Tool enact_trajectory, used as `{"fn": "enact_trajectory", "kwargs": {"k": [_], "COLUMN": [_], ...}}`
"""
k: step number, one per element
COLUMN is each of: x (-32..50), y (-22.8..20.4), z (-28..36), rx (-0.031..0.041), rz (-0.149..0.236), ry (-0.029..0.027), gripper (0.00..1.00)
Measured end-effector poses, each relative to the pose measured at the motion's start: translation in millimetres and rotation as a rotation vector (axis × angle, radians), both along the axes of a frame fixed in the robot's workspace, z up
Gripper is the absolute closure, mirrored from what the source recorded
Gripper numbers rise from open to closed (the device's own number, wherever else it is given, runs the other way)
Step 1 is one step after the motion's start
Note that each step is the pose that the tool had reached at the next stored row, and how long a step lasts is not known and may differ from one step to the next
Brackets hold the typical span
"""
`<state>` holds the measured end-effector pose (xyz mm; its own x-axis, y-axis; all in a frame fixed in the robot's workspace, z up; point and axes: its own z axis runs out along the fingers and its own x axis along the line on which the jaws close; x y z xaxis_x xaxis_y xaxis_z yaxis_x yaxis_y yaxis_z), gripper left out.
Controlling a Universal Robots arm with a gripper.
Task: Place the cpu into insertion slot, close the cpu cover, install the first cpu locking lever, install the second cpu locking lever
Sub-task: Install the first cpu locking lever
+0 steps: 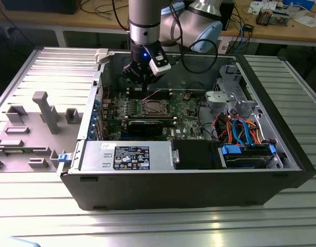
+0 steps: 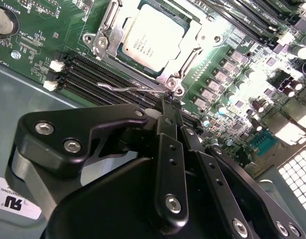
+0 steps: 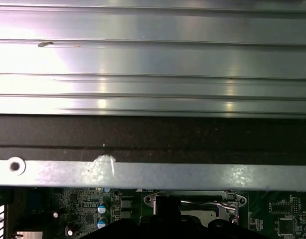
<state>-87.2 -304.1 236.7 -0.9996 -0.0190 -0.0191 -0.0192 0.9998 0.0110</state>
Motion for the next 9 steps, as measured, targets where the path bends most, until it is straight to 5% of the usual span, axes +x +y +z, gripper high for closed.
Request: {"fn": "enact_trajectory", "kwargs": {"k": [9], "x": [0.4], "y": [0.0], "z": [-2.4], "rx": [0.0000], "rz": [0.000], "ry": [0.0000], "gripper": [0.89]}}
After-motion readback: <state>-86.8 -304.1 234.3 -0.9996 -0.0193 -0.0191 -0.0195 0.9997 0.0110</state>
